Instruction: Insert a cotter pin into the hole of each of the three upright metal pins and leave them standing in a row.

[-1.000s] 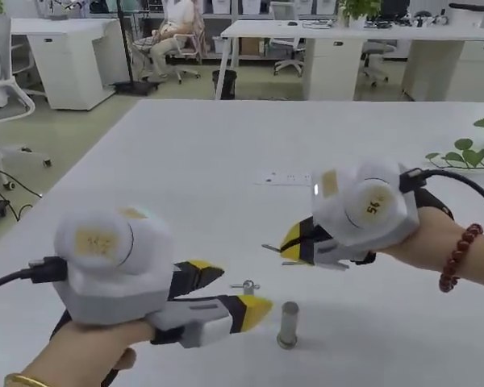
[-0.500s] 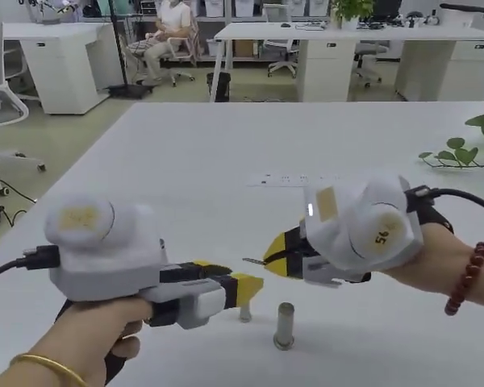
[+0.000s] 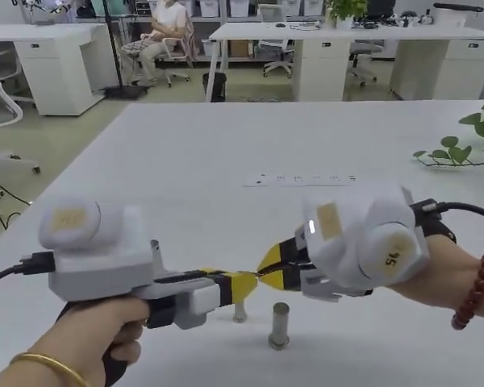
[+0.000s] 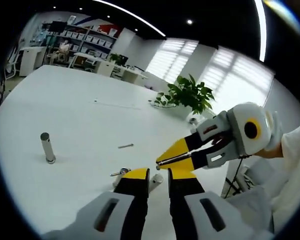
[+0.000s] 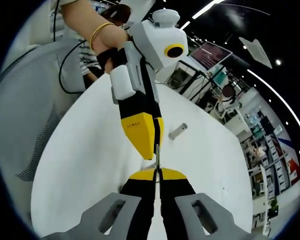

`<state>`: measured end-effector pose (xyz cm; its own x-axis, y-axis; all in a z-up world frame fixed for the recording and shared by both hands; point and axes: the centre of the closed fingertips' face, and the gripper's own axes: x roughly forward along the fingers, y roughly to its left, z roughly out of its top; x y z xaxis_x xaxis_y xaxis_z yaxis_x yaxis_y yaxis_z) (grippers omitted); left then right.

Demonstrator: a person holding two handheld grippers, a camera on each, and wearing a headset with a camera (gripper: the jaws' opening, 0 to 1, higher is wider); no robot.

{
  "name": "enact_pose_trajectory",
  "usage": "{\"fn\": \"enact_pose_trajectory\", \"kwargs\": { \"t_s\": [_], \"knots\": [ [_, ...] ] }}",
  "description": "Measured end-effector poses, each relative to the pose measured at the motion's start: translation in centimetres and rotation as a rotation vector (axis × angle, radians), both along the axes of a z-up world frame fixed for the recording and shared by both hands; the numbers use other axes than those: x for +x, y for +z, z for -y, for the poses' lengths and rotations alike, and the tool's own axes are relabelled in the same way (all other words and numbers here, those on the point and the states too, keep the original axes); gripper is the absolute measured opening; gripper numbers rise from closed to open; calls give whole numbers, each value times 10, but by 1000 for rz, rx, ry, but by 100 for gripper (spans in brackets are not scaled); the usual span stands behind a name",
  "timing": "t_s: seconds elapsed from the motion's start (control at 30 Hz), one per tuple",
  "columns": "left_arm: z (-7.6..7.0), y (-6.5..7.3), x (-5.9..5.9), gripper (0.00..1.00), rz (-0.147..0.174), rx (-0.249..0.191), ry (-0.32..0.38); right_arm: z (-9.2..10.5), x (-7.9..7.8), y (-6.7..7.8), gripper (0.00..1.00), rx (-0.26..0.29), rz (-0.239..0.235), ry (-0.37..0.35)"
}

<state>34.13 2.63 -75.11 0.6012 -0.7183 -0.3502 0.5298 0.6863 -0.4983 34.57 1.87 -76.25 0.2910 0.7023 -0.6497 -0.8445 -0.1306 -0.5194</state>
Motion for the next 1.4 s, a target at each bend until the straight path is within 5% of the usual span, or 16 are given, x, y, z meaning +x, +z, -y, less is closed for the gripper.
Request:
{"fn": "enact_pose_trajectory", "kwargs": {
  "t_s": [0.8, 1.2, 1.4],
  "knots": [
    [2, 0, 0, 2, -37, -54, 8, -7, -9, 5, 2, 15, 18, 17],
    [-1, 4, 1, 0, 69, 10, -22, -9, -9, 7, 4, 49, -11, 3],
    [-3, 5, 1, 0, 121, 63, -45, -6, -10, 6, 9, 113, -140, -57]
  ]
}}
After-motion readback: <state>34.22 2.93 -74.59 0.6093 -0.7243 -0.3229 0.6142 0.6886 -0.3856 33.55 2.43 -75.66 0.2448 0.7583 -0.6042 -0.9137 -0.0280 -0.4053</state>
